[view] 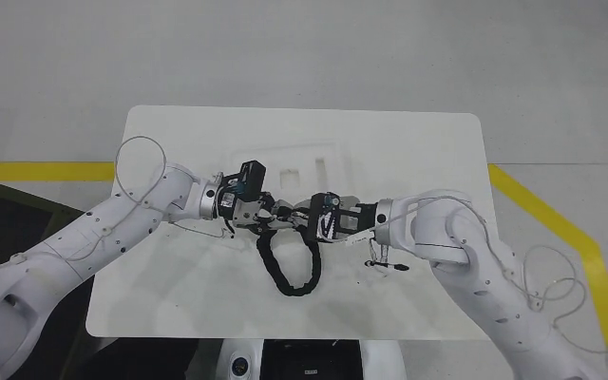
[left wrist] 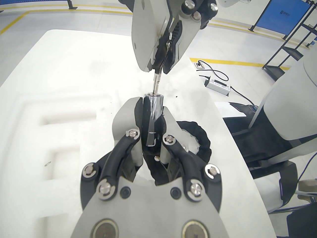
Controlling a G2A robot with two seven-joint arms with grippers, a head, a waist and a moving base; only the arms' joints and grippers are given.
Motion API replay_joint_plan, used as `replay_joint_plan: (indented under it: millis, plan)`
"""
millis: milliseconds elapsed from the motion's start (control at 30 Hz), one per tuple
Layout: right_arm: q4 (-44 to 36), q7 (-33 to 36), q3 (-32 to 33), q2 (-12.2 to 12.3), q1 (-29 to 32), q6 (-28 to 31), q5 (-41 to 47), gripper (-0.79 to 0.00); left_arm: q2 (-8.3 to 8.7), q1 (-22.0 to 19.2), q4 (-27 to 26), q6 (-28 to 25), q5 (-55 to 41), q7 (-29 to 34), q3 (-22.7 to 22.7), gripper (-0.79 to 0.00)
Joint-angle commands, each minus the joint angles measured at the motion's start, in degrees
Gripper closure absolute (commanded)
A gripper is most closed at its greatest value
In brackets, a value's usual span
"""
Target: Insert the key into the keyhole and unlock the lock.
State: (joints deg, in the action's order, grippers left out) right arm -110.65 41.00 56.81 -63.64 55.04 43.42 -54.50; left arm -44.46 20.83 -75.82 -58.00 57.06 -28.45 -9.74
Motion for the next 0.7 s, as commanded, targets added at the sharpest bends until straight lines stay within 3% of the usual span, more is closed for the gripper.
replay_joint_plan:
  millis: [0,333,667]
  plan:
    - [-0.16,1.54,-0.33,-0.03,-0.2,-1.49,1.44,0.0,0.0,0.02,0.03,0.0,0.28,-0.41,0.0,0.0]
    - [-2.35,9.56,-1.81,-0.25,0.15,-12.78,6.94,0.0,0.13,-0.21,0.64,0.0,1.88,-2.61,0.0,0.0]
    - [-4.52,14.89,-3.97,-1.25,0.43,-30.85,11.36,0.0,0.2,-0.31,0.76,0.0,4.92,-5.54,0.0,0.0]
